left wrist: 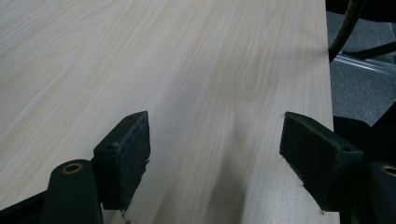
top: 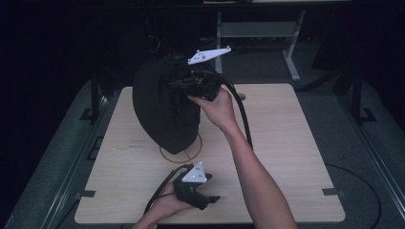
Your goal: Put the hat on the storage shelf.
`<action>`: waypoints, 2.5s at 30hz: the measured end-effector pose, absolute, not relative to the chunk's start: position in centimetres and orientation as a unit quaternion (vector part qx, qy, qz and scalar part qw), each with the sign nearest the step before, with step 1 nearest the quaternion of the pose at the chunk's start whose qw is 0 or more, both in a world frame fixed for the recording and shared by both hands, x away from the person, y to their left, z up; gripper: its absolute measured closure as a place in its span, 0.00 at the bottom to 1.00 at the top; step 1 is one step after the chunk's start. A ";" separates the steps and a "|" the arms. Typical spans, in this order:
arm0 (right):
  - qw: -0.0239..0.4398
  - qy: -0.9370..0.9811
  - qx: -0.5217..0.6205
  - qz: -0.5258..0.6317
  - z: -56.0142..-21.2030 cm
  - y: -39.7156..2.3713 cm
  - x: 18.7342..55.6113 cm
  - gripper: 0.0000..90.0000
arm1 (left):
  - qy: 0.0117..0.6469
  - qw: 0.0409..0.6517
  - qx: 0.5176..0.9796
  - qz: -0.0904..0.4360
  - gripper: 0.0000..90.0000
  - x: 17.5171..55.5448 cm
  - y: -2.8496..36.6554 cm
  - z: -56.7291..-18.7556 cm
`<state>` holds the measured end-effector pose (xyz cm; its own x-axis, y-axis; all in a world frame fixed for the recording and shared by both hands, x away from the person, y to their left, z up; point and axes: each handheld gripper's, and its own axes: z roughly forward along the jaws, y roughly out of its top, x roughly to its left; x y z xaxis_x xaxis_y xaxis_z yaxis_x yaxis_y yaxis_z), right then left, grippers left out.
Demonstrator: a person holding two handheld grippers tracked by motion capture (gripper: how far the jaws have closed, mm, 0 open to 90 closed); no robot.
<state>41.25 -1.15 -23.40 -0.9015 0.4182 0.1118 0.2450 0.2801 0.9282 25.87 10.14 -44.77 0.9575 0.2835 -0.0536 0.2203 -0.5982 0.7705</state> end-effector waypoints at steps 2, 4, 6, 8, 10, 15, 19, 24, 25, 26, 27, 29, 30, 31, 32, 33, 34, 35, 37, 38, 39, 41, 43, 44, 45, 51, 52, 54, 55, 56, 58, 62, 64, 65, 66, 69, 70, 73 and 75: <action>0.075 0.798 0.208 0.561 -23.4 -0.8 41.3 0.97 | 0.137 0.425 0.894 0.038 0.26 25.9 10.1 -44.7; 0.075 0.798 0.208 0.561 -23.5 -0.6 41.4 0.96 | 0.136 0.424 0.895 0.038 0.26 25.9 10.1 -44.7; 0.069 0.801 0.206 0.557 -23.8 0.1 41.6 0.96 | 0.137 0.421 0.896 0.037 0.26 25.9 10.0 -44.8; 0.066 0.804 0.205 0.555 -24.1 0.6 41.7 0.96 | 0.136 0.421 0.896 0.037 0.26 25.9 10.0 -44.8; 0.067 0.804 0.203 0.555 -24.3 0.9 41.8 0.95 | 0.135 0.422 0.896 0.037 0.26 25.8 9.9 -44.8; 0.063 0.807 0.203 0.551 -24.7 1.9 42.0 0.94 | 0.130 0.421 0.897 0.038 0.26 25.7 9.7 -45.0; 0.061 0.810 0.202 0.547 -25.1 2.6 42.2 0.90 | 0.124 0.418 0.899 0.039 0.26 25.6 9.6 -44.9; 0.057 0.813 0.203 0.543 -25.3 3.1 42.2 0.82 | 0.121 0.418 0.900 0.037 0.26 25.5 9.4 -44.9; 0.055 0.813 0.202 0.544 -25.4 3.2 42.2 0.79 | 0.121 0.418 0.900 0.037 0.26 25.5 9.4 -44.9; 0.055 0.813 0.202 0.544 -25.4 3.2 42.2 0.79 | 0.119 0.417 0.900 0.037 0.26 25.5 9.4 -44.9; 0.050 0.812 0.200 0.547 -25.4 3.4 42.2 0.76 | 0.116 0.416 0.901 0.038 0.26 25.5 9.4 -44.9; 0.046 0.818 0.194 0.540 -25.4 3.5 42.0 0.73 | 0.119 0.419 0.900 0.037 0.26 25.4 9.3 -44.9; 0.046 0.818 0.194 0.540 -25.4 3.5 42.0 0.73 | 0.118 0.418 0.900 0.037 0.26 25.4 9.3 -44.9; 0.041 0.818 0.193 0.541 -25.4 3.4 41.9 0.71 | 0.118 0.418 0.900 0.037 0.26 25.3 9.3 -44.9; 0.039 0.817 0.190 0.544 -25.3 3.3 41.9 0.70 | 0.117 0.418 0.900 0.037 0.26 25.3 9.3 -44.9; 0.042 0.815 0.187 0.547 -25.3 2.9 41.7 0.68 | 0.115 0.416 0.901 0.037 0.26 25.3 9.2 -44.9; 0.035 0.813 0.184 0.551 -25.3 2.6 41.6 0.66 | 0.116 0.419 0.900 0.036 0.26 25.2 9.2 -45.0; 0.033 0.811 0.180 0.556 -25.3 2.3 41.6 0.64 | 0.116 0.419 0.900 0.036 0.26 25.2 9.2 -45.0; 0.033 0.810 0.183 0.556 -25.2 2.0 41.5 0.61 | 0.115 0.416 0.901 0.035 0.26 25.1 9.2 -44.9; 0.035 0.808 0.185 0.559 -25.1 1.7 41.4 0.60 | 0.115 0.417 0.901 0.035 0.26 25.1 9.2 -44.9; 0.035 0.800 0.185 0.570 -24.9 0.9 41.2 0.58 | 0.114 0.417 0.901 0.035 0.26 25.1 9.2 -44.9; 0.040 0.793 0.190 0.577 -24.8 0.0 41.0 0.57 | 0.118 0.418 0.900 0.035 0.26 25.1 9.2 -44.9; 0.042 0.789 0.193 0.581 -24.8 -0.9 41.0 0.56 | 0.120 0.421 0.899 0.034 0.26 25.0 9.3 -44.9; 0.042 0.790 0.197 0.579 -24.8 -1.3 41.0 0.55 | 0.120 0.421 0.899 0.034 0.26 25.0 9.3 -44.9; 0.043 0.791 0.200 0.577 -24.7 -1.7 41.0 0.55 | 0.124 0.425 0.896 0.031 0.26 25.0 9.3 -45.0; 0.057 0.785 0.212 0.580 -24.8 -3.9 40.6 0.53 | 0.121 0.422 0.898 0.031 0.26 24.8 9.1 -45.1; 0.059 0.785 0.215 0.578 -24.8 -4.3 40.6 0.52 | 0.120 0.422 0.898 0.030 0.26 24.7 9.0 -45.1; 0.060 0.784 0.219 0.577 -24.9 -4.6 40.5 0.52 | 0.123 0.423 0.897 0.028 0.26 24.7 8.9 -45.1; 0.061 0.784 0.221 0.576 -25.0 -5.0 40.5 0.51 | 0.122 0.424 0.897 0.029 0.26 24.6 8.9 -45.1; 0.060 0.785 0.225 0.573 -25.0 -5.3 40.5 0.50 | 0.120 0.424 0.897 0.028 0.26 24.6 8.9 -45.1; 0.064 0.783 0.230 0.574 -25.1 -6.0 40.4 0.50 | 0.120 0.424 0.897 0.027 0.26 24.6 8.8 -45.1; 0.083 0.773 0.243 0.580 -25.3 -7.5 39.8 0.50 | 0.121 0.433 0.893 0.021 0.26 24.6 8.8 -44.9; 0.080 0.774 0.245 0.579 -25.4 -8.0 39.8 0.48 | 0.120 0.433 0.893 0.023 0.26 24.7 8.7 -44.9; 0.080 0.774 0.245 0.579 -25.4 -8.0 39.8 0.48 | 0.120 0.431 0.894 0.023 0.26 24.7 8.7 -44.9; 0.082 0.774 0.247 0.578 -25.4 -8.2 39.7 0.48 | 0.119 0.430 0.894 0.022 0.26 24.6 8.7 -44.9; 0.091 0.770 0.254 0.578 -25.5 -9.2 39.4 0.45 | 0.121 0.432 0.893 0.024 0.26 24.6 8.7 -44.9; 0.096 0.770 0.255 0.577 -25.7 -9.6 39.3 0.45 | 0.121 0.432 0.893 0.024 0.26 24.6 8.7 -44.9; 0.096 0.767 0.261 0.578 -25.9 -10.4 39.3 0.44 | 0.126 0.437 0.890 0.026 0.26 24.7 8.8 -44.9; 0.092 0.764 0.270 0.579 -26.2 -11.1 39.3 0.43 | 0.131 0.436 0.890 0.026 0.26 24.7 8.8 -44.9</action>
<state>39.27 -11.13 -26.24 -0.8369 0.5195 0.1724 0.3064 0.1837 0.9340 24.70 8.77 -44.92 0.9643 0.2560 -0.0676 0.2104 -0.5854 0.7830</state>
